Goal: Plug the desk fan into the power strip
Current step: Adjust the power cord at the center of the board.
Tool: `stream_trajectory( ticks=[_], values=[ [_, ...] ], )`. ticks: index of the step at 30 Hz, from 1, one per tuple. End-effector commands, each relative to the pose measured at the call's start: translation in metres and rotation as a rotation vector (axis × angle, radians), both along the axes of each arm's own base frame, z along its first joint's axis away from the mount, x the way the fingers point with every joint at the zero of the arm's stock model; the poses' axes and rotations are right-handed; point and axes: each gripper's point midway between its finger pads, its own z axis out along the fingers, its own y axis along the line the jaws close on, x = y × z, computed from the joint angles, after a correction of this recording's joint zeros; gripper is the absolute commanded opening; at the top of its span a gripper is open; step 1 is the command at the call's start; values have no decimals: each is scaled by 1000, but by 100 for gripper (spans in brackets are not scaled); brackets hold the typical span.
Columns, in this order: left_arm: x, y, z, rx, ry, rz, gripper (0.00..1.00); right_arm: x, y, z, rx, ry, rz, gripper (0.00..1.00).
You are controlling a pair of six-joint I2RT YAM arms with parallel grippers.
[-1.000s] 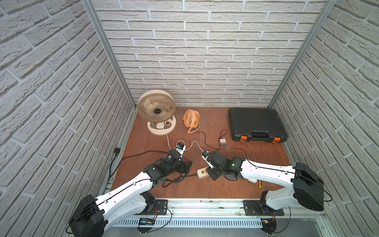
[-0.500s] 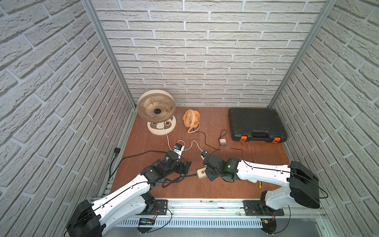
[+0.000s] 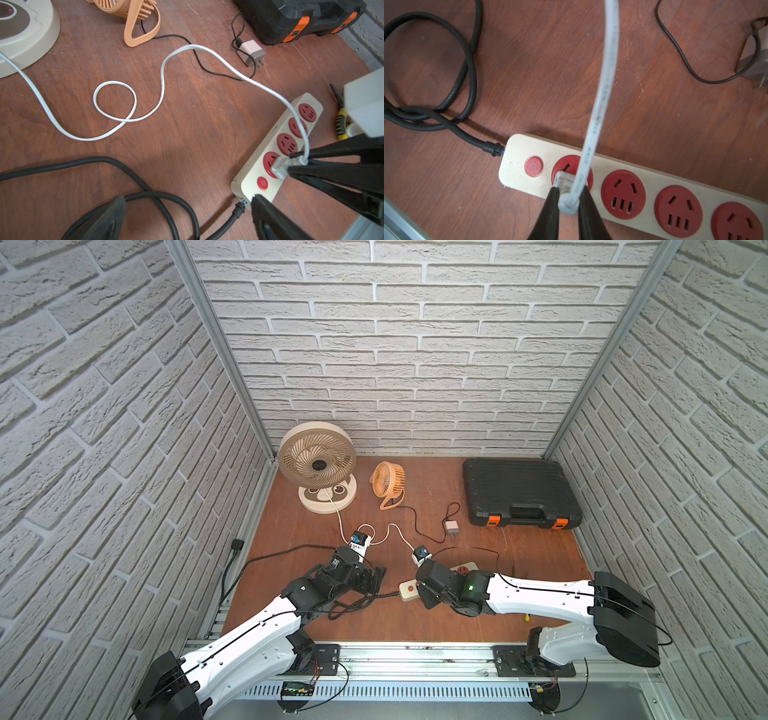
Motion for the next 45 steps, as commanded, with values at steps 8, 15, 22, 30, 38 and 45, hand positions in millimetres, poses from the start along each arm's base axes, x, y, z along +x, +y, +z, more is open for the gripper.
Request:
stream_trajectory(
  ticks=[8, 15, 22, 30, 38, 45],
  values=[
    [0, 2, 1, -14, -8, 7, 98, -48, -24, -70, -105, 246, 47, 3],
    [0, 10, 4, -3, -22, 38, 98, -42, -4, -50, -59, 205, 87, 3],
    [-1, 17, 7, -5, -38, 64, 98, -41, 23, -35, 42, 187, 137, 3],
    [-1, 21, 11, -17, -58, 79, 98, -43, 51, -20, 132, 173, 191, 3],
    [-1, 26, 15, -29, -61, 105, 98, -41, 37, -4, 85, 143, 177, 24],
    [0, 24, 24, -62, -65, 119, 98, -31, 26, 27, 57, 70, 171, 40]
  ],
)
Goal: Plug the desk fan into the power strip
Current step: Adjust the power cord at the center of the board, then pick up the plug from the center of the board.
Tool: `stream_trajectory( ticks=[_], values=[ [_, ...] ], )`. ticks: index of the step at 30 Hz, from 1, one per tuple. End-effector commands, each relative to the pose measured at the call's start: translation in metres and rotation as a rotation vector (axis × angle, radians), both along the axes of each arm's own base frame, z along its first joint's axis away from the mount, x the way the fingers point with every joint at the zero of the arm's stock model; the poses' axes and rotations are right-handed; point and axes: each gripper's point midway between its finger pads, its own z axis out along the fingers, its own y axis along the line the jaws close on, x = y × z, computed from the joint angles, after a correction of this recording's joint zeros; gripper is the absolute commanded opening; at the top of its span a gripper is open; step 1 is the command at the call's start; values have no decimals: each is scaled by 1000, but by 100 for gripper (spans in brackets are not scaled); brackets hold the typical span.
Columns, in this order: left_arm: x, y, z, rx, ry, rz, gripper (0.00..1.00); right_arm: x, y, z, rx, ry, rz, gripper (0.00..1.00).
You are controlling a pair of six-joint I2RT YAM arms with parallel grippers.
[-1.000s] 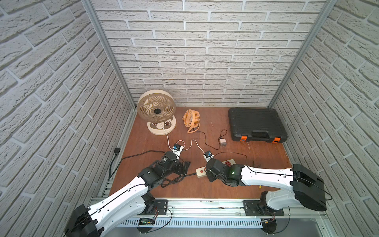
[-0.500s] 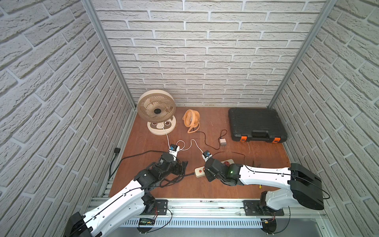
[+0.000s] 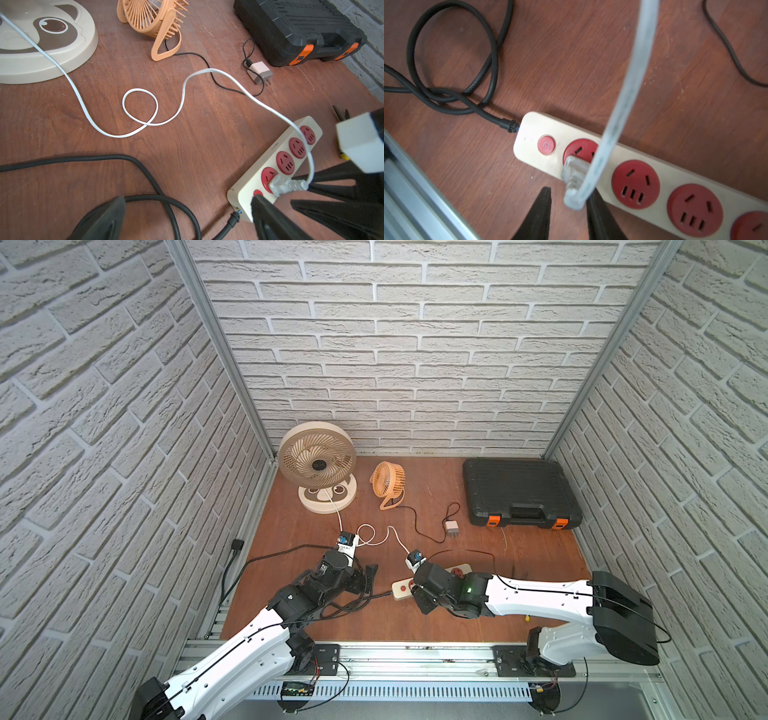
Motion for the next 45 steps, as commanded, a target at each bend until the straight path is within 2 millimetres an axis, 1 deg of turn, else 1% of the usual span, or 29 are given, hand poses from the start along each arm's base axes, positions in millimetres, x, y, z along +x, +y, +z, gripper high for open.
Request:
stream_trajectory(
  ticks=[1, 5, 8, 13, 14, 15, 17, 20, 24, 26, 29, 34, 36, 42, 45],
  values=[
    [3, 0, 11, -31, -15, 21, 98, -8, 2, 23, 21, 1, 52, 43],
    [3, -3, 21, -59, -8, 24, 98, -3, -4, 48, 39, -44, 53, 54],
    [1, -4, 30, -84, 3, 26, 98, 0, -13, 65, 45, -77, 45, 67],
    [-4, -7, 52, -132, -2, 14, 98, 0, -42, 92, 65, -149, 22, 94],
    [-5, -7, 57, -142, -9, 13, 98, 0, -49, 96, 72, -159, 14, 99],
    [-6, -6, 61, -150, -17, 11, 98, -1, -55, 100, 80, -167, 5, 100],
    [-8, -4, 69, -169, -39, 17, 98, -2, -66, 105, 95, -183, -2, 100],
    [-9, 4, 77, -205, -50, 72, 98, -5, -80, 111, 121, -208, -17, 100],
    [-18, 3, 87, -250, -44, 54, 98, -9, -98, 111, 150, -241, -51, 100],
    [-22, 9, 84, -250, -27, 77, 98, -12, -106, 106, 174, -248, -75, 100],
    [-24, 17, 80, -257, -3, 132, 98, -15, -113, 101, 200, -249, -99, 100],
    [-22, 10, 73, -278, 52, 143, 98, -9, -115, 90, 221, -249, -133, 100],
    [-17, 9, 67, -288, 76, 171, 98, -3, -114, 85, 219, -235, -147, 100],
    [-3, -6, 49, -307, 111, 173, 98, 19, -110, 68, 215, -145, -203, 100],
    [4, -4, 40, -306, 124, 218, 98, 33, -111, 66, 213, -120, -240, 100]
  ],
)
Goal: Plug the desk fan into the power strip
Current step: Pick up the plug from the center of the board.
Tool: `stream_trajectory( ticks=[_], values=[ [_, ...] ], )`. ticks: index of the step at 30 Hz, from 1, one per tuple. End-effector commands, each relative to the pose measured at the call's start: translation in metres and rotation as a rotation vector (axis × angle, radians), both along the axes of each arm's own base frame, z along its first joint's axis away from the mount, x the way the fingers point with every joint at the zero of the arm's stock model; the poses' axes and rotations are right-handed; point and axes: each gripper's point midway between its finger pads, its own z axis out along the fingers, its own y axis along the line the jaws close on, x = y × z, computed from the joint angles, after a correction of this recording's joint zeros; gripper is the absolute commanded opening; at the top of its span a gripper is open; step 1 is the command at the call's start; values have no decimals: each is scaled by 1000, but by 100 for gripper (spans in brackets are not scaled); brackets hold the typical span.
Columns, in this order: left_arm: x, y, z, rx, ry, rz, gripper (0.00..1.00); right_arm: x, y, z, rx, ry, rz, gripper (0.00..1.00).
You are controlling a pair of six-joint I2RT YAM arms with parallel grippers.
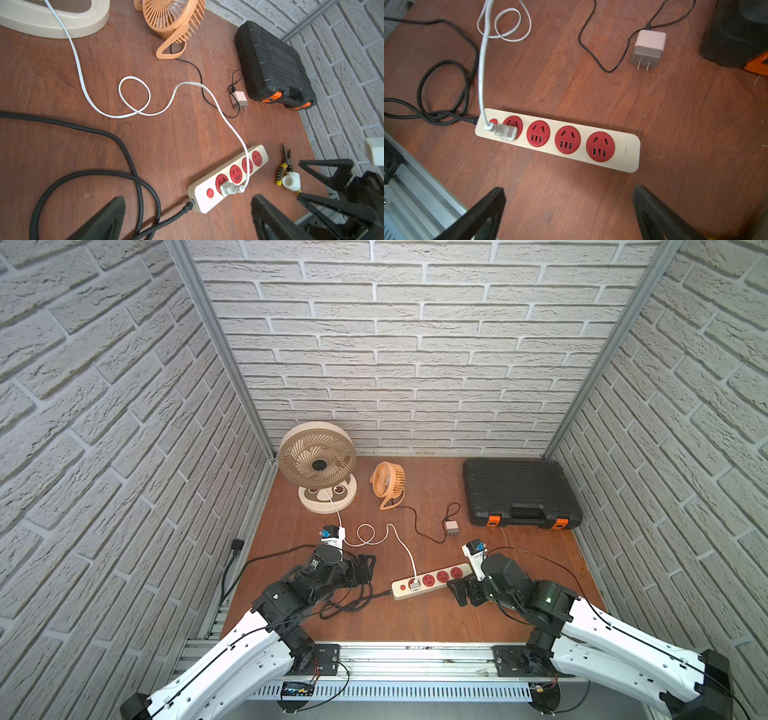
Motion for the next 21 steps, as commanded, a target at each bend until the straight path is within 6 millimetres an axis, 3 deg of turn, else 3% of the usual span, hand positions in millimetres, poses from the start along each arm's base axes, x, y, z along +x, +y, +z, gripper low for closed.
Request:
stream_trajectory(
  ticks=[1, 10, 17, 21],
  values=[
    [14, 0, -1, -48, -18, 74, 98, 18, 13, 16, 80, -14, -9, 100],
    [24, 10, -25, -42, 32, 137, 98, 57, 2, -7, 57, 137, -158, 100],
    [27, 24, -11, 66, -99, 74, 98, 85, -15, -21, -76, 240, -245, 100],
    [23, 18, -1, 45, -158, 14, 98, 100, -21, -28, -180, 242, -240, 100]
  ],
)
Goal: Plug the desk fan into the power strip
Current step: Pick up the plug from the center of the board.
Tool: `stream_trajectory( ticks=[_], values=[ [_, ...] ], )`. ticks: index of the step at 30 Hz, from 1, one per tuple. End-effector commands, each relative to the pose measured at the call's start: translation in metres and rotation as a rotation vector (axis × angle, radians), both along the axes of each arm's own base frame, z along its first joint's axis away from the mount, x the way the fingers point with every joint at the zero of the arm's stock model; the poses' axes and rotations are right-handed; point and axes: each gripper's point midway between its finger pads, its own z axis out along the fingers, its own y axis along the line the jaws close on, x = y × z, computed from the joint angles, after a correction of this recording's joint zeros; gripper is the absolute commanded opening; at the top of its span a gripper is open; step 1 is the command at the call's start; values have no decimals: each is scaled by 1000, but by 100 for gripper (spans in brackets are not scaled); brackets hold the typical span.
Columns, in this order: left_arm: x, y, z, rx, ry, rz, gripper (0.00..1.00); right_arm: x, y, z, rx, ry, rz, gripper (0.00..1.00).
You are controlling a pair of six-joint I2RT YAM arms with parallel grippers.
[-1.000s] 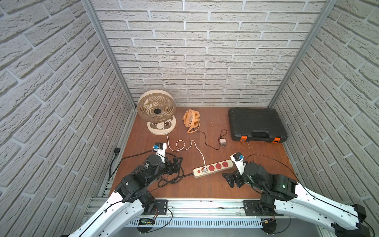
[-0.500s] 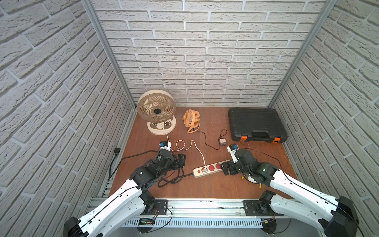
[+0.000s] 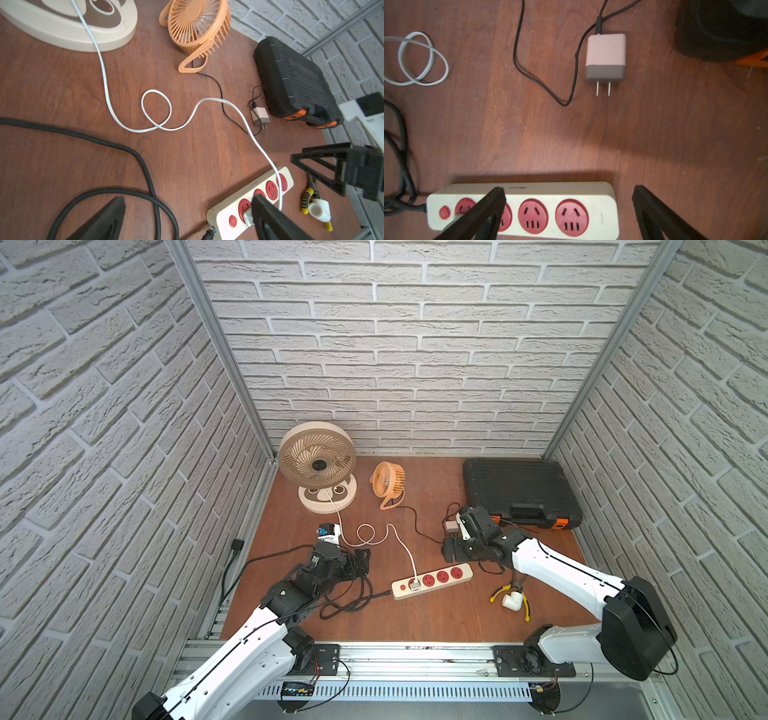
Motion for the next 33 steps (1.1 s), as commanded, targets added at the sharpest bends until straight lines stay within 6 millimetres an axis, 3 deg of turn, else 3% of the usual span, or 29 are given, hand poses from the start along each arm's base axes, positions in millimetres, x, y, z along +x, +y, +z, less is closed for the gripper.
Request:
stream_trajectory(
  ticks=[1, 6, 11, 24, 33],
  values=[
    [1, -3, 8, 16, -80, -55, 98, 7, -10, -4, -96, 18, 18, 100],
    [-3, -1, 3, 59, -82, -82, 98, 18, 2, -15, -74, 70, 56, 100],
    [-7, -8, -2, 63, -73, -137, 98, 27, 1, -19, -76, 87, 70, 94],
    [-6, -23, 0, 53, -62, -201, 98, 47, -13, -17, -124, 100, 73, 65],
    [-15, -21, -7, 37, -54, -207, 98, 55, -16, -20, -160, 113, 97, 63]
  ],
)
